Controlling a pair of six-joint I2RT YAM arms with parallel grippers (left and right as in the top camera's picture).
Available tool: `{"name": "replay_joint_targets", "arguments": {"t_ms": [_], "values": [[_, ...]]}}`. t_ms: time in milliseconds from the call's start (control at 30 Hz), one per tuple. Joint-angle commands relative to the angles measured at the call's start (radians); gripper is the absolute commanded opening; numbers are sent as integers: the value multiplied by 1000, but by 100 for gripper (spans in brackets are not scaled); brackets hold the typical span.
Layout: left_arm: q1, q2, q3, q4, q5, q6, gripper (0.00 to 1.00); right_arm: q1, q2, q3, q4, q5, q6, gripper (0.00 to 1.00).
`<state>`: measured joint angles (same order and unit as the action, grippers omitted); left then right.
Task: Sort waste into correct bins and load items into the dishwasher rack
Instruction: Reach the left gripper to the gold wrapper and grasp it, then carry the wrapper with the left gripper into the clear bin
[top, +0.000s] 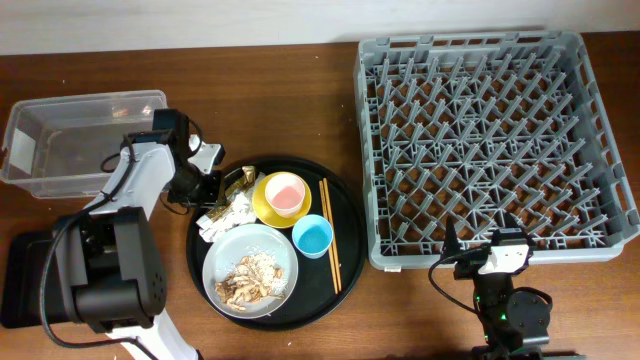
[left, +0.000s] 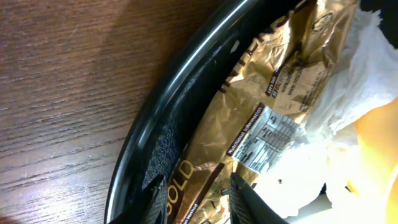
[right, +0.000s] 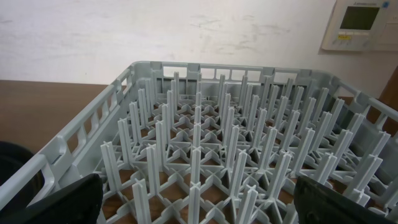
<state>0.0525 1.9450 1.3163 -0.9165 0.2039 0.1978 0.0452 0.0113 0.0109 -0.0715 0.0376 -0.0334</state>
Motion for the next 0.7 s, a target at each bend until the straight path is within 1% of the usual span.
{"name": "replay_joint_targets", "arguments": {"t_ms": [0,33,67,200,267,300,333,367,467,500,567,600,667], "values": [[1,-21,-28,-1,21,-17,33,-7,-6,-5,-7,12,-4,98],[1,-21,-28,-1,58,-17,54,-7,-6,-5,-7,12,-4,98],[1,-21,-28,0,68,-16,66,-7,-6,-5,-7,12,-4,98],[1,-21,-27,8,66,18,64,-7,-6,-5,-7,12,-4,98],[1,-21,-27,-8,53,29,61,-7,-6,-5,-7,12,-4,98],[1,-21,-27,-17,34,28,55,-7,-6,-5,-7,12,-4,98],[1,-21,-37,-19,14,28,52,-7,-6,-5,-7,12,-4,98],[1,-21,-44,-15,0,27,50,-7,-6,-5,-7,12,-4,98],[1,-21,-66,-2,-3,27,50,-7,-6,-5,-7,12,-4,99],[1,-21,-67,4,-3,27,43,-7,-6,-5,-7,12,-4,98],[2,-21,-59,15,-3,-22,19,-7,-6,-5,-7,12,-4,98],[3,-21,-39,13,0,-65,12,-7,-6,-5,-7,12,-4,98],[3,-21,3,-10,11,-78,9,-7,-6,-5,-7,12,-4,98]]}}
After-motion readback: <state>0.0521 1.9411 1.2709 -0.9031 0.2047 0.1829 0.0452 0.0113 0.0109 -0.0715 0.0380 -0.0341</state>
